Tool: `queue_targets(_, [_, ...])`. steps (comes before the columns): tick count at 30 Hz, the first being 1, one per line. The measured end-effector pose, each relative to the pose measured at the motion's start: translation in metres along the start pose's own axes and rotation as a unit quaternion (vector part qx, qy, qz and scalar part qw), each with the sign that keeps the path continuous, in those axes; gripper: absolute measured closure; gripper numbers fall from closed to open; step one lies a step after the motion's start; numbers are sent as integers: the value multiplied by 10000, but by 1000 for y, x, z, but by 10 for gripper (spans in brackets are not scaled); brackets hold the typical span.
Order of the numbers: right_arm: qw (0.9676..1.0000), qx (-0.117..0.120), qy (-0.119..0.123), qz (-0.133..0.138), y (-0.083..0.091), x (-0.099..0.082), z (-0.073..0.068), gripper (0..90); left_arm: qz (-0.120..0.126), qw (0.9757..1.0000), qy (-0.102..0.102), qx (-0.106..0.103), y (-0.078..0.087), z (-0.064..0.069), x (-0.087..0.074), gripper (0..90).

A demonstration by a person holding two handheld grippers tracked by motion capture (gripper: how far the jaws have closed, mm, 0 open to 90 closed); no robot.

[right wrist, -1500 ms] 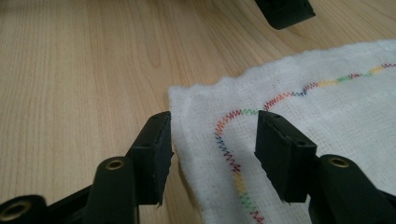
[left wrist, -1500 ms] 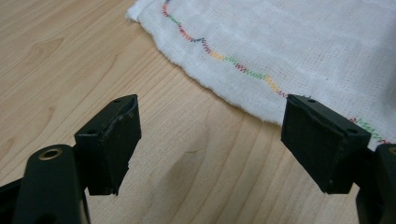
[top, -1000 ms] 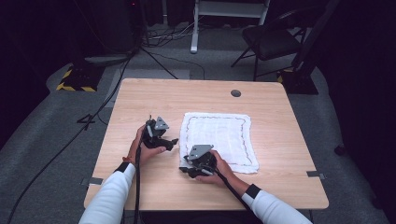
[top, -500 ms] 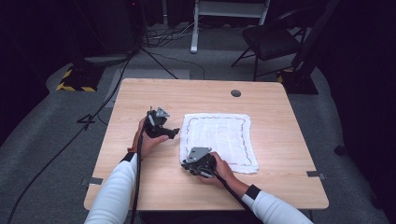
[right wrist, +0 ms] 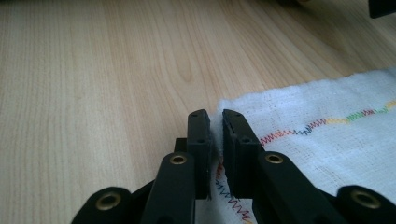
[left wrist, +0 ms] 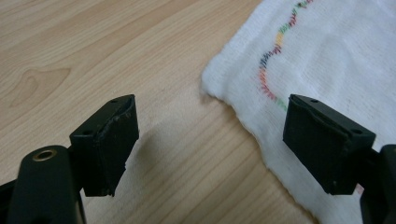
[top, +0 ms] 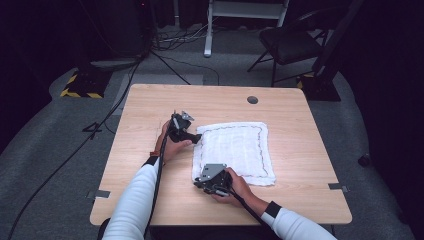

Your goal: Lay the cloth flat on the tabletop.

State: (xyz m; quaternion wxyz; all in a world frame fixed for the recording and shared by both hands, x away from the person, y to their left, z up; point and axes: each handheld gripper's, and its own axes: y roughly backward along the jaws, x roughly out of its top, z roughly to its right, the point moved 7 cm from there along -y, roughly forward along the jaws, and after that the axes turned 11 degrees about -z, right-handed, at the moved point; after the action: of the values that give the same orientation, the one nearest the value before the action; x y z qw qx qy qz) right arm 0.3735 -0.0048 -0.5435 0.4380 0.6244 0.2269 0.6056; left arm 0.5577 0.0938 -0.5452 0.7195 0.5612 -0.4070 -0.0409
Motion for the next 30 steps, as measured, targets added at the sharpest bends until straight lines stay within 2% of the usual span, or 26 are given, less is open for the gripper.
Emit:
queue_targets(5, [10000,49,9,0,2,-2,-5,821,6,10000,73,22,-8,2,6,187])
queue_targets(7, [10000,44,63,-7,3,-3,-5,821,-36,10000,2,63,-11,4,7,190])
queue_targets(10, [10000,70,69,2,3,-4,-6,821,-24,10000,31,-19,-12,4,8,193])
queue_targets(12, [10000,77,59,6,4,-5,-7,821,7,10000,-16,-63,-11,3,8,226])
queue_targets(13, [10000,70,56,6,4,-5,-7,821,38,9999,-38,-117,-11,4,8,256])
queue_targets(17, [10000,55,75,-26,6,-6,-9,821,35,9986,-375,-381,-8,11,8,519])
queue_targets(22, [10000,70,54,42,5,-7,-8,821,62,9964,-482,-688,-6,13,6,776])
queue_targets(25, [9999,99,50,58,6,-9,-7,822,65,9960,-505,-729,-5,13,4,833])
queue_targets(30, [9999,115,-10,100,9,-12,-3,825,49,9967,-539,-610,-1,9,3,850])
